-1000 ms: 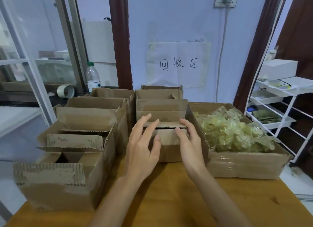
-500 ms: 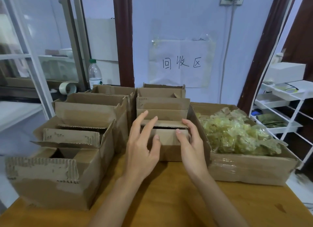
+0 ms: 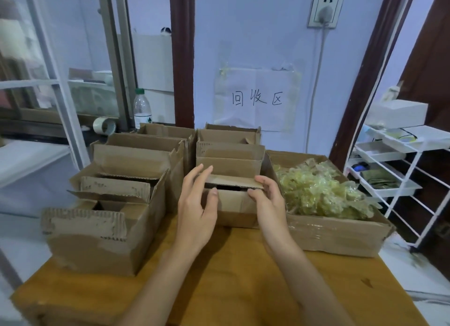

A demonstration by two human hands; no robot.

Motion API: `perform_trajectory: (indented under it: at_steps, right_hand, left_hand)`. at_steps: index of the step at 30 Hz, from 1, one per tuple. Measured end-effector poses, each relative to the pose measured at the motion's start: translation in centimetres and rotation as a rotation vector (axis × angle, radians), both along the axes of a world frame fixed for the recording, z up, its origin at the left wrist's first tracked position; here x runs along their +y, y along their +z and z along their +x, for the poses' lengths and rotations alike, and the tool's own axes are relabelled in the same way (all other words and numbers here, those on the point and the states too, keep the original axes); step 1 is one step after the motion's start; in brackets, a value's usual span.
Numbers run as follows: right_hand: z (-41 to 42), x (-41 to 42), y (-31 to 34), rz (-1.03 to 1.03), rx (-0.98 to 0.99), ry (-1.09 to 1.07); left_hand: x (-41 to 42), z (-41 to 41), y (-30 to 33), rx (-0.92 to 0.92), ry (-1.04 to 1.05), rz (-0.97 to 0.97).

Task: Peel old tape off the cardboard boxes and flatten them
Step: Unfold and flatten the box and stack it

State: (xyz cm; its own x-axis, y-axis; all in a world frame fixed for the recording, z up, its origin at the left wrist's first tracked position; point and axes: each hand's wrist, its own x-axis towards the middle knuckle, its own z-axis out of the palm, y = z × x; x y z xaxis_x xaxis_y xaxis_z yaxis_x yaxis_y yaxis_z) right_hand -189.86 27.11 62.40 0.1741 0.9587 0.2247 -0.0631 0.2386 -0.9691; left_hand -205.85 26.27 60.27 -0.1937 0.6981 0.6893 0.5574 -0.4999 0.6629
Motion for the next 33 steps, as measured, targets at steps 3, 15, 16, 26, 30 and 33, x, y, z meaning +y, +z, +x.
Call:
perform_trajectory:
  at_steps: [3, 15, 16, 26, 30, 33]
  right_hand:
    - [0.2, -0.5, 0.3, 0.003, -0.017, 0.008]
    - [1.3, -2.1, 0.1, 0.081, -0.286, -0.039]
    - [1.3, -2.2, 0.1, 0.087, -0.292, -0.049]
    - [0.8, -3.2, 0.1, 0.119, -0.309, -0.119]
    - [0.8, -4.1, -0.2, 0.137, -0.285, -0.113]
    - [0.6, -4.3, -0.3, 0.133, -0.269, -0.122]
  left_hand:
    - [-0.6, 0.1, 0.5, -0.057, -0.017, -0.062]
    - [-2.2, -1.1, 1.1, -0.194, -0.16, -0.133]
    - [-2.4, -1.2, 1.1, -0.196, -0.176, -0.146]
    - [-3.8, -2.2, 0.5, -0.185, -0.33, -0.303]
    - [-5.2, -1.8, 0.8, -0.408, -0.376, -0.347]
    - [-5.2, -1.9, 1.7, -0.433, -0.362, -0.42]
